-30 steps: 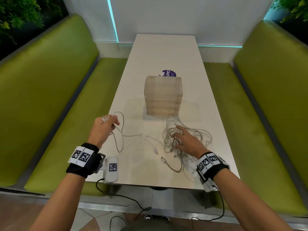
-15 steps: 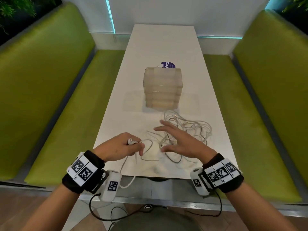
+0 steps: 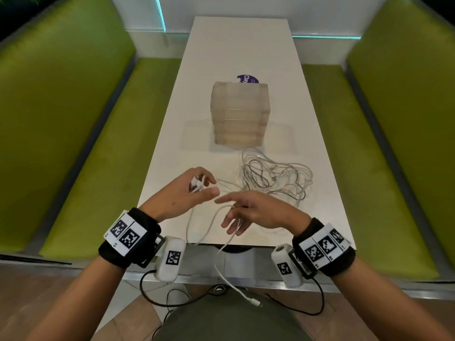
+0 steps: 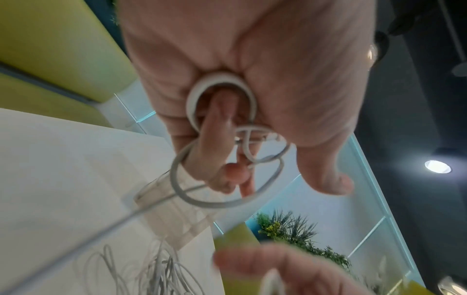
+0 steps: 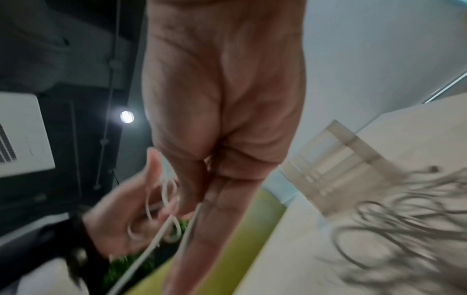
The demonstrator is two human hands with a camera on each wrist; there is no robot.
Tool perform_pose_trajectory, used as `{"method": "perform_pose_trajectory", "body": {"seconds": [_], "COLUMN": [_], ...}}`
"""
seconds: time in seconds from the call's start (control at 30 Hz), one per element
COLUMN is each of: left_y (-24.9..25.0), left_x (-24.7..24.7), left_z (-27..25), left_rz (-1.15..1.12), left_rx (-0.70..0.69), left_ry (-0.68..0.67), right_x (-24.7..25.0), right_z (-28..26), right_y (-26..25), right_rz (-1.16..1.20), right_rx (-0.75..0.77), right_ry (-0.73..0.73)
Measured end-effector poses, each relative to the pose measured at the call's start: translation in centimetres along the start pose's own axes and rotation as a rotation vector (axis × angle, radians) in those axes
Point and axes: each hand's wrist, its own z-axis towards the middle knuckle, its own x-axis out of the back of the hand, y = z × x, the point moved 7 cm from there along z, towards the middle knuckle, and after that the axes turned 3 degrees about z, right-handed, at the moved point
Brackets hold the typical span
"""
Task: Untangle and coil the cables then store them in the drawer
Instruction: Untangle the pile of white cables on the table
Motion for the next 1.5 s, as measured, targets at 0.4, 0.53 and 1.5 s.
{"method": "perform_pose_trajectory", "body": {"seconds": [0.4, 0.53, 1.5], "left_y": [-2.5, -3.1, -4.1], "left_x": [-1.7, -4.0, -1.4], "left_z": [0.5, 0.5, 0.9], "left_rz": [-0.331, -0.322, -0.559], "left_rx": [0.108, 0.152, 0.17], "left_ry": [0.062, 0.014, 0.312], "right_x": [-1.8, 0.9, 3.1], "right_z": [-0.1, -0.4, 0.4], "right_y": [9.3, 5.3, 11.0], "right_rz": [-0.612, -0.326, -0.696], "right_rx": [-0.216, -0.039, -0.258], "right_ry": [-0.088, 0.264, 0.515]}}
